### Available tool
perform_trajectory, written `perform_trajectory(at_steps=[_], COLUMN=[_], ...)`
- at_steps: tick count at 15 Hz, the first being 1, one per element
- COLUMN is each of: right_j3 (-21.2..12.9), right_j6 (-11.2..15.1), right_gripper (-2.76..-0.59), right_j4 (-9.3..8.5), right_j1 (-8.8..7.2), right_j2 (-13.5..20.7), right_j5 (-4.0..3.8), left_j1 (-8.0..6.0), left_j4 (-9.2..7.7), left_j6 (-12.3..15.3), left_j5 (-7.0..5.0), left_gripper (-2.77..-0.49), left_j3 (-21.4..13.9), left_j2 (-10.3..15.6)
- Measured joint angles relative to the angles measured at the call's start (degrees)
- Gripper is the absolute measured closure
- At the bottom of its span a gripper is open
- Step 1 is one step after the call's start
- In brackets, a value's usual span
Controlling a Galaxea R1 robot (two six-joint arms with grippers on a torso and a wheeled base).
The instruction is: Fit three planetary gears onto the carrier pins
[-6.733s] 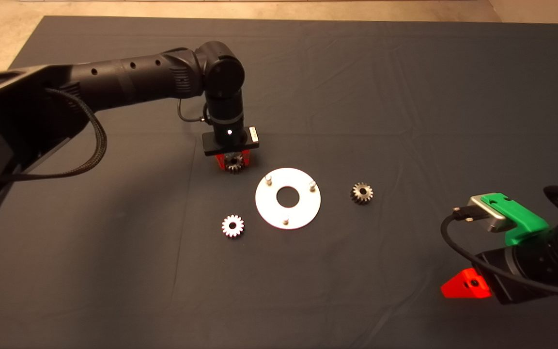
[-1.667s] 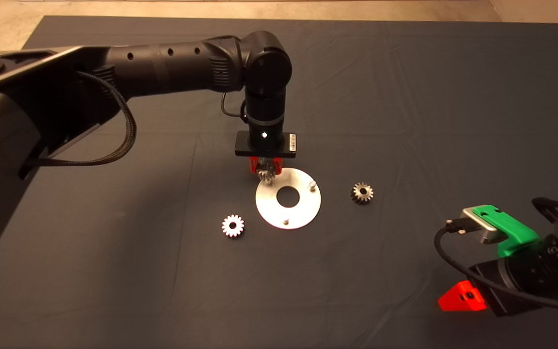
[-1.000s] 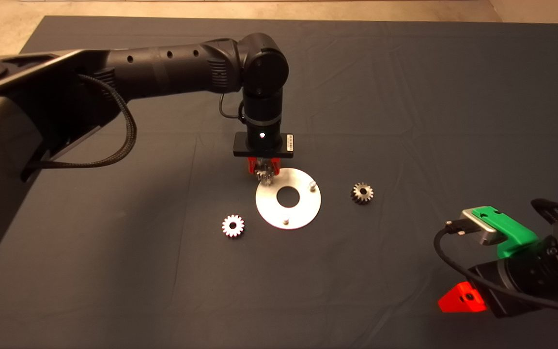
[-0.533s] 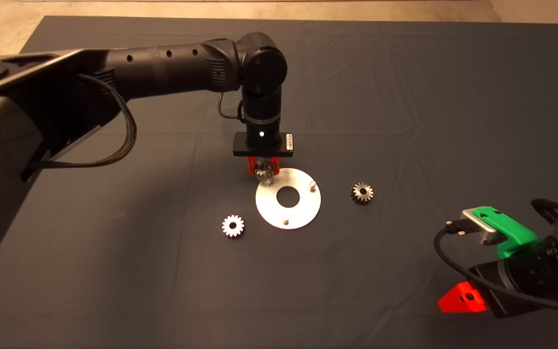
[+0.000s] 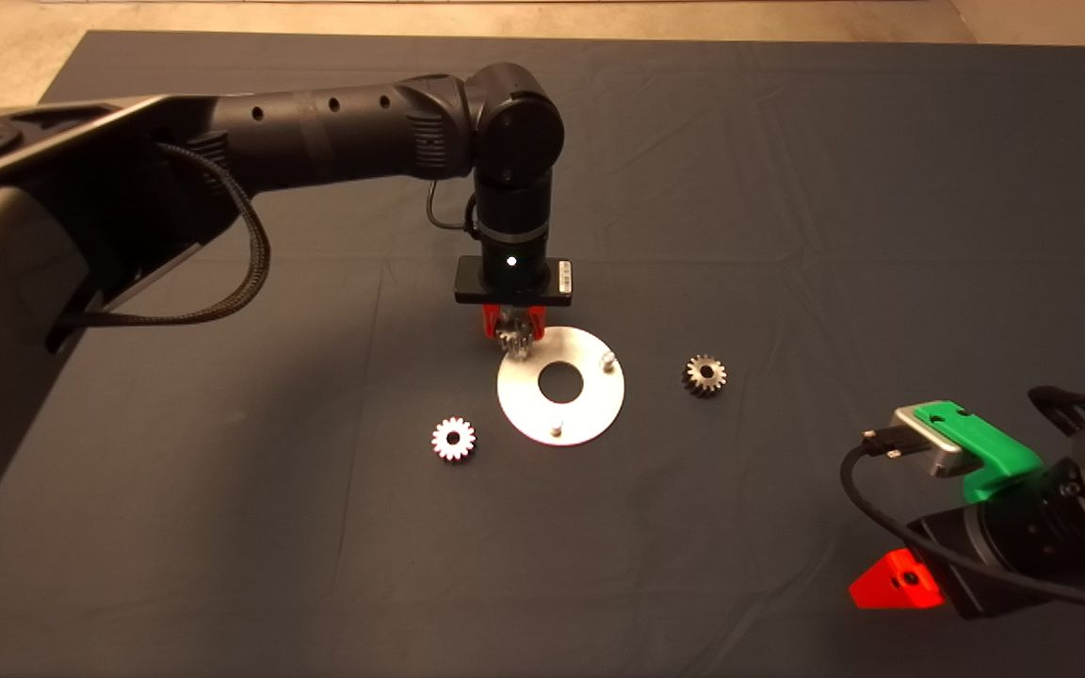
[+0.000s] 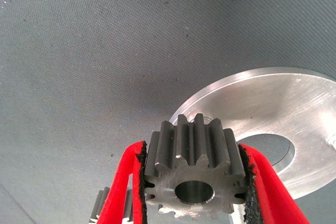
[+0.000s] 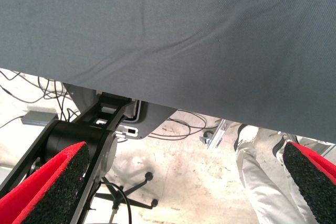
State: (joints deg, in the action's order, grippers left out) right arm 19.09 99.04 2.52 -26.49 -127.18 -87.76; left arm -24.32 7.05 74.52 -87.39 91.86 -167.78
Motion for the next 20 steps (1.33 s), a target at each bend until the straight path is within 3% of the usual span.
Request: perform_trajectory(at_steps=[8,20], right_j3=[0.0,0.0], right_j6=[0.0,0.0], right_gripper=[-2.75,-2.75], right_j4=[0.0,0.0], right_j1=[0.0,0.0], right_j2=[-0.16,-0.16], right_j5=[-0.05,-0.05], left_j1=[1.0,1.0], left_j4=[0.04,0.04], left_j6=[0.67,0.54], left_j5=[0.29,0.21], left_gripper=[-0.78,-0.87], left_j3=[-1.48,-1.48], left_j2=[0.0,-0.02])
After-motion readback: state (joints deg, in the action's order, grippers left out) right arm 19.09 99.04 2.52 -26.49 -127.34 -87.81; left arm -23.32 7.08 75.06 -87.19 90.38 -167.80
